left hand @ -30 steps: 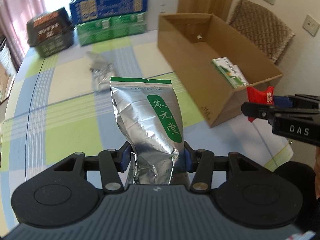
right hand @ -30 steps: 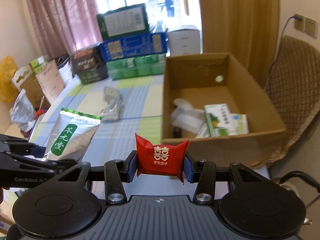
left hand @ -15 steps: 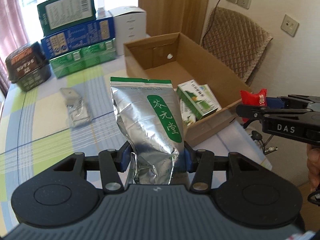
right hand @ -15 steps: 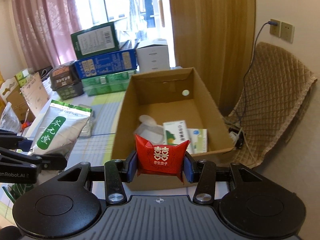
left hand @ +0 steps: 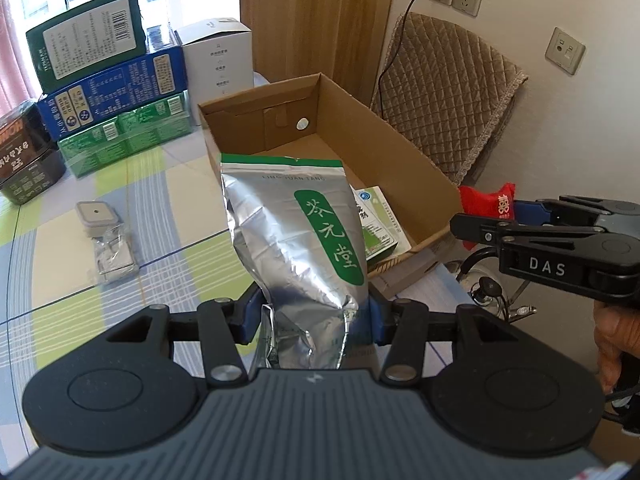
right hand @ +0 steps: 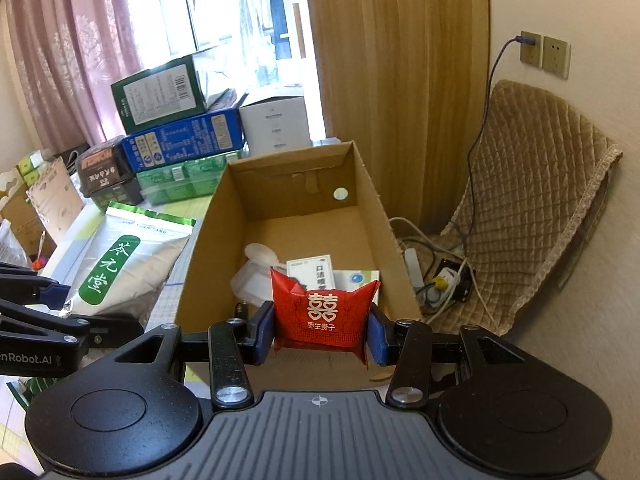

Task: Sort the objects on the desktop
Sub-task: 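Lower the tea pouch into the box and open the left tool while the right tool releases the candy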

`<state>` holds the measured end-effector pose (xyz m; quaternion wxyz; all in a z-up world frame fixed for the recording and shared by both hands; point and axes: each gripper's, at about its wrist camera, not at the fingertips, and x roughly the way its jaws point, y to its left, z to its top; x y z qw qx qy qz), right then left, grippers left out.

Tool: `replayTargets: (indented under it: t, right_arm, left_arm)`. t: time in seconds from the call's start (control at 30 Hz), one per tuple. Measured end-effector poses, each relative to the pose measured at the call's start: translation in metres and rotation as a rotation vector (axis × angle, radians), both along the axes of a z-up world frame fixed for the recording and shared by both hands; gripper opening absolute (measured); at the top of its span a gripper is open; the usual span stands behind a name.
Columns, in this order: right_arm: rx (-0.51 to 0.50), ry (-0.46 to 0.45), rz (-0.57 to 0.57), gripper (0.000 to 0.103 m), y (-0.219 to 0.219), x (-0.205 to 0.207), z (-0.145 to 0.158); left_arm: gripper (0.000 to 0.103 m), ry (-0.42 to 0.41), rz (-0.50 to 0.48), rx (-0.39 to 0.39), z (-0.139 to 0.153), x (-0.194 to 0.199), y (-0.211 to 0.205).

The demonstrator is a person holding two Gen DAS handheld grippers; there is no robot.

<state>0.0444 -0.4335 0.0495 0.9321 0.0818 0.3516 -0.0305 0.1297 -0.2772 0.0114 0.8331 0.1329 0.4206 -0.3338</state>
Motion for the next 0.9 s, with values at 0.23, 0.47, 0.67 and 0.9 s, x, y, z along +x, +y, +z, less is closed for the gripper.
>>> replayTargets:
  t: [0.23, 0.47, 0.67, 0.9]
  right_arm:
    - [-0.005, 0.000, 0.002, 0.044, -0.012, 0.016, 0.000]
    - [-0.001, -0.004, -0.002, 0.044, -0.023, 0.035, 0.000]
    - [-0.004, -0.010, -0.011, 0.044, -0.030, 0.053, 0.000]
    - [-0.011, -0.003, -0.017, 0.044, -0.037, 0.072, -0.005]
  left_arm:
    - [0.045, 0.011, 0.009, -0.015, 0.000, 0.014, -0.017]
    - [0.045, 0.018, 0.017, -0.020, -0.002, 0.032, -0.035]
    - [0.045, 0.030, 0.040, -0.042, -0.004, 0.055, -0.049]
    - [0.046, 0.044, 0.058, -0.070, -0.009, 0.080, -0.060]
